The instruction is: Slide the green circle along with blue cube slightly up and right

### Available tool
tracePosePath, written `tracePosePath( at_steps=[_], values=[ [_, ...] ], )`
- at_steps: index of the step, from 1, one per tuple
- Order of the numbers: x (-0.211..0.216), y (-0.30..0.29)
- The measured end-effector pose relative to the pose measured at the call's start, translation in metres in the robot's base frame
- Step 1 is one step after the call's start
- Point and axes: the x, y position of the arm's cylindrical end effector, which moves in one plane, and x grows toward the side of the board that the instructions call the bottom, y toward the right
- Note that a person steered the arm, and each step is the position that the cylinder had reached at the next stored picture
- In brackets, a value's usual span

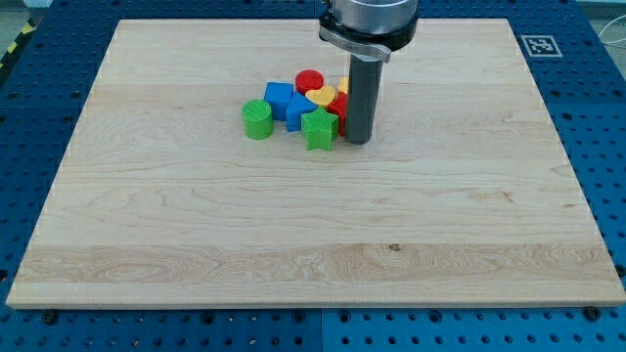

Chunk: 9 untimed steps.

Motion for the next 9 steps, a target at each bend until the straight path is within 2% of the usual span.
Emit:
tracePosePath(
  at_steps=[1,3,4,6,9],
  values=[
    [0.001,0.004],
    [0.051,-0.011],
    [0.054,-0.072],
    [0.037,-0.132],
    [-0.004,-0.114]
  ],
)
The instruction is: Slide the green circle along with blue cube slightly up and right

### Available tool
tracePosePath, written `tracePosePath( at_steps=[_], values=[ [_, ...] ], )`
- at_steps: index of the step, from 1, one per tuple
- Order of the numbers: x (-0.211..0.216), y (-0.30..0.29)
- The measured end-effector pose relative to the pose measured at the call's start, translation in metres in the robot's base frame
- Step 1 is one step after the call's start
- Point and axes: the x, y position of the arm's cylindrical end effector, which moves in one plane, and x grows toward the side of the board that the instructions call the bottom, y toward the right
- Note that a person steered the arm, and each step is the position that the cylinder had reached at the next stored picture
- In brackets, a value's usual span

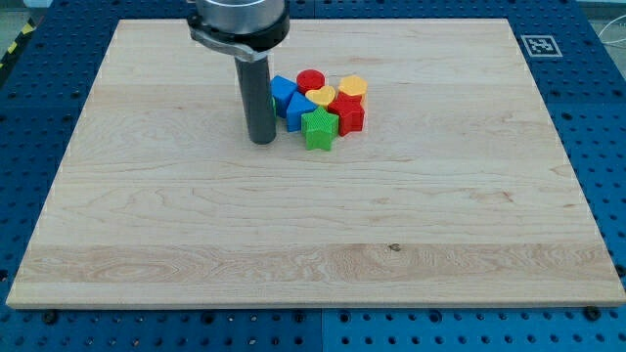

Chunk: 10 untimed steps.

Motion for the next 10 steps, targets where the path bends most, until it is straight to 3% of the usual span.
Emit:
tracePosePath(
  at_steps=[3,5,7,10],
  values=[
    [-0.002,-0.025],
    [-0.012,-0.079],
    [-0.045,-0.062],
    [-0.027,-0.047]
  ],
)
